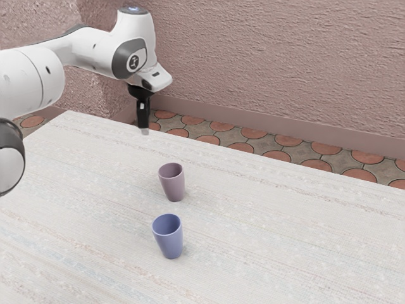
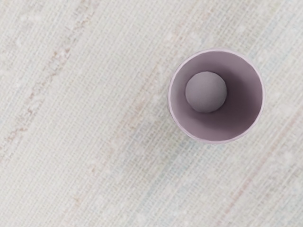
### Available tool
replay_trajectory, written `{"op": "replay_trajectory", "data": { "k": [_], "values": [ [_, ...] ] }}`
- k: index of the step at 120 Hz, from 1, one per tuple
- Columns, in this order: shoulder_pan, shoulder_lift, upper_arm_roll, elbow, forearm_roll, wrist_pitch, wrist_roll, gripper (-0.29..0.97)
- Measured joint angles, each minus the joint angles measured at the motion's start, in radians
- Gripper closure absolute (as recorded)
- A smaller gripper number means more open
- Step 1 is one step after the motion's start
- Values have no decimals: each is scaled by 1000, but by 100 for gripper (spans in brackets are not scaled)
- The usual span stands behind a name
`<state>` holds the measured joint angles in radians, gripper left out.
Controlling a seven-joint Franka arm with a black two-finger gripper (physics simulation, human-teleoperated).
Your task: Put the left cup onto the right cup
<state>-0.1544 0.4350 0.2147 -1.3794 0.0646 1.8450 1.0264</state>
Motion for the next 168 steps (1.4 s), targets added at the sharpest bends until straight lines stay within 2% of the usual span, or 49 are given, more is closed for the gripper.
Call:
{"op": "replay_trajectory", "data": {
  "k": [75,124,148,168],
  "values": [
    [-38,150,0,8,-62,90,73,0],
    [-31,204,0,6,-72,125,93,0],
    [-32,222,-2,3,-79,139,99,12],
    [-34,229,-2,-4,-84,147,102,32]
  ]
}}
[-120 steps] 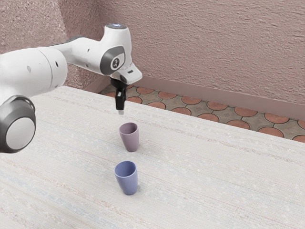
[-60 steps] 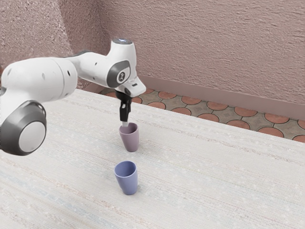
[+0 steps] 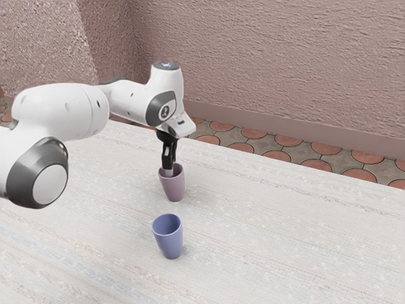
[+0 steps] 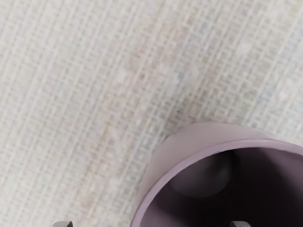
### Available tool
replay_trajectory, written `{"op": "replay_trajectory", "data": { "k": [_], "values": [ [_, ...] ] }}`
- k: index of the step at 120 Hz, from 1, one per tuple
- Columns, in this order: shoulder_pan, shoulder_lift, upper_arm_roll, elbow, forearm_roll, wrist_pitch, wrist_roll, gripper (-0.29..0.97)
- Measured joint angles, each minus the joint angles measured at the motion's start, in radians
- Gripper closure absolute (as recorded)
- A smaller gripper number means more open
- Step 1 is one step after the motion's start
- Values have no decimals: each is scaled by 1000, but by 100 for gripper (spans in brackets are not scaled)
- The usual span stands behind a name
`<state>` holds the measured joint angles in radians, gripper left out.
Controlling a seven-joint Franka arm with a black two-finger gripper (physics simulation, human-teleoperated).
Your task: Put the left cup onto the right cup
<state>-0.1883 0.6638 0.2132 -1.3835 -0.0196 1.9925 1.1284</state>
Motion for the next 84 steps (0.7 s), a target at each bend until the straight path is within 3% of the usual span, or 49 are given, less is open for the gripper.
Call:
{"op": "replay_trajectory", "data": {
  "k": [34,84],
  "values": [
    [-6,-4,-2,-7,-12,15,2,67],
    [-7,-30,-3,-29,-35,27,-2,78]
  ]
}}
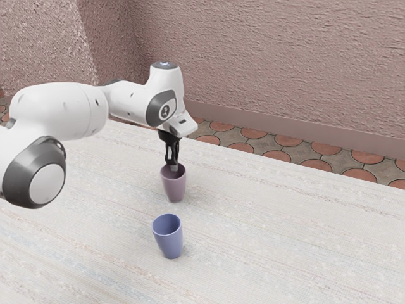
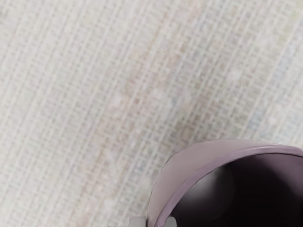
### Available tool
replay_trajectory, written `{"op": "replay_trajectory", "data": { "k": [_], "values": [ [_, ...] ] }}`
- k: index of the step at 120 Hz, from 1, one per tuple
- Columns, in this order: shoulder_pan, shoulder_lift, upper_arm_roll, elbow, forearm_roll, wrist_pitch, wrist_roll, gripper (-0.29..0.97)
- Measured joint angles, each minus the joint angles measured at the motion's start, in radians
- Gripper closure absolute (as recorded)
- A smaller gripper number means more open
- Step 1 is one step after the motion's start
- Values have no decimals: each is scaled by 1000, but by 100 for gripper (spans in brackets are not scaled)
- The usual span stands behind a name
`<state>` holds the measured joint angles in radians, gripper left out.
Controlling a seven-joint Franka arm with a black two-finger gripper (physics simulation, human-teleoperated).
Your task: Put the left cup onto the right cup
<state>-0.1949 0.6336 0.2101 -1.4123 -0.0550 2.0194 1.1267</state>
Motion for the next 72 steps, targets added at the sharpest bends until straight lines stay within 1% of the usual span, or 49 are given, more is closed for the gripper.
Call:
{"op": "replay_trajectory", "data": {
  "k": [32,72],
  "values": [
    [-16,-96,-2,-45,9,-3,-13,78],
    [-61,-219,-2,-109,11,-13,-30,79]
  ]
}}
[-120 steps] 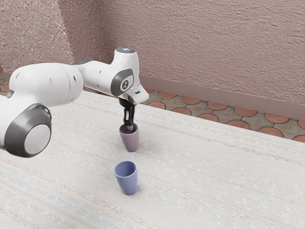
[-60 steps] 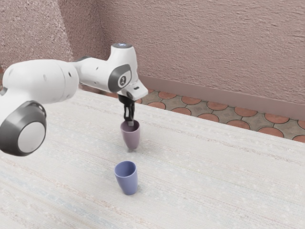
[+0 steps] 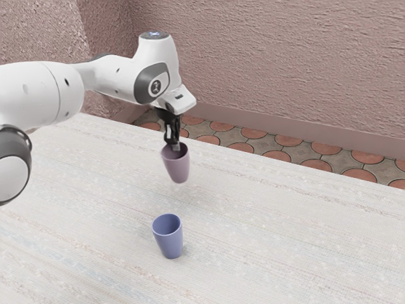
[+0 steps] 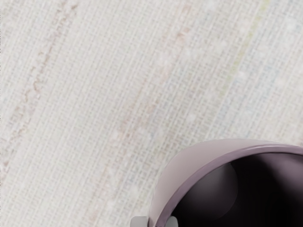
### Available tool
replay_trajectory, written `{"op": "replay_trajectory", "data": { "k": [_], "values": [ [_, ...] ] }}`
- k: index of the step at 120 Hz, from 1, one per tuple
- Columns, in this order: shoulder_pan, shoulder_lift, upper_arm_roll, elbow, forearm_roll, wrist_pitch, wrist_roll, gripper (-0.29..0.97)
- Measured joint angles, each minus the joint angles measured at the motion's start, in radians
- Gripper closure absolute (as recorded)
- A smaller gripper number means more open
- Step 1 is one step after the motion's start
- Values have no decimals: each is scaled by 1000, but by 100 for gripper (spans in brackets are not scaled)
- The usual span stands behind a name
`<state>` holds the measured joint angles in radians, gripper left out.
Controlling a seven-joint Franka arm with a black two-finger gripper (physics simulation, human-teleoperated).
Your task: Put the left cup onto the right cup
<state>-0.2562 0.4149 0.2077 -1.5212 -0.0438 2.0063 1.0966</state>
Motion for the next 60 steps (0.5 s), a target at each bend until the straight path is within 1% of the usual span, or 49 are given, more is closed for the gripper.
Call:
{"op": "replay_trajectory", "data": {
  "k": [34,60],
  "values": [
    [-47,-110,1,-87,-4,-25,-26,79],
    [-68,-147,1,-157,-3,-33,-52,79]
  ]
}}
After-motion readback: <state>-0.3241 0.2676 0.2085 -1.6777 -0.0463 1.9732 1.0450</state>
